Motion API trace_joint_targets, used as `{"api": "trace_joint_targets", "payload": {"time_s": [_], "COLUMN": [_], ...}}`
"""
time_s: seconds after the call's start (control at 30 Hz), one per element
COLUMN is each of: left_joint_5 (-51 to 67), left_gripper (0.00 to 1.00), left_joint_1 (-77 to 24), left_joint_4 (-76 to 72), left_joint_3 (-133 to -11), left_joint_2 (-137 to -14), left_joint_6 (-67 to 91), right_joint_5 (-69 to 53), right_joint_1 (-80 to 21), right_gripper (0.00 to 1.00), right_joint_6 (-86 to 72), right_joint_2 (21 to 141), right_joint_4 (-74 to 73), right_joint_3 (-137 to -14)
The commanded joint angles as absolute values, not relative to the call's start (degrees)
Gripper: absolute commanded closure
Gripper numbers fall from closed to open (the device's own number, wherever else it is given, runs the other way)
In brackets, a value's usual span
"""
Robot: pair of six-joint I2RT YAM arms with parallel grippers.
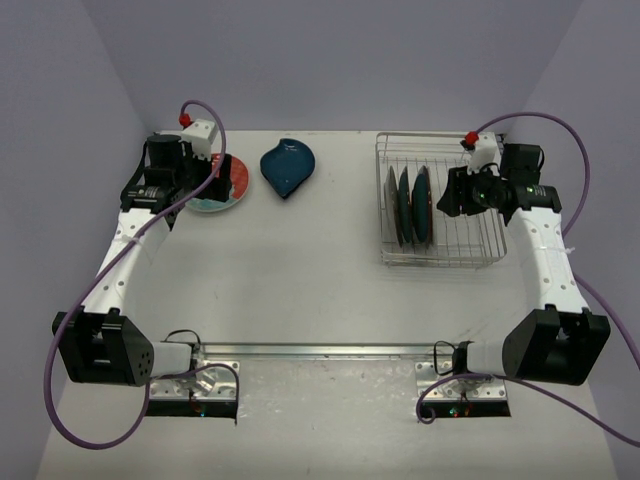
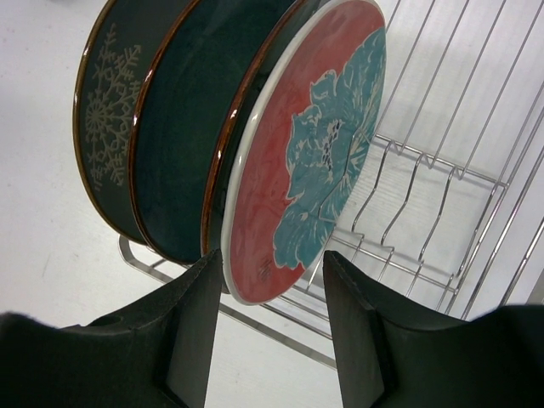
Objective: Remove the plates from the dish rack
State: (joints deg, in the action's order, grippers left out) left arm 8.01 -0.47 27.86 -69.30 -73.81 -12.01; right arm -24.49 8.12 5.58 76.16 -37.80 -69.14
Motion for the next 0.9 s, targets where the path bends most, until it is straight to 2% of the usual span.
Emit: {"api": "trace_joint_targets", "payload": {"time_s": [0.0,0.87], "left_joint_5": [7.83,7.91], "left_gripper": [0.15,0.15], "left_joint_1": [-1.05,-1.05], "left_joint_4": [26.19,26.05], "left_joint_3": [-70.4,-70.28], "left_joint_2": [-74.0,-75.29], "left_joint_6": [-11.16,-10.28], "right_joint_5": [-25.49,-26.26], "right_joint_1": [8.35,8.35], "right_gripper": [0.49,0.5], "right_joint_6": [6.42,7.65], "right_joint_2": [76.38,80.28], "right_joint_4": [-36.92,-36.27], "right_joint_3": [-70.5,-71.46]}}
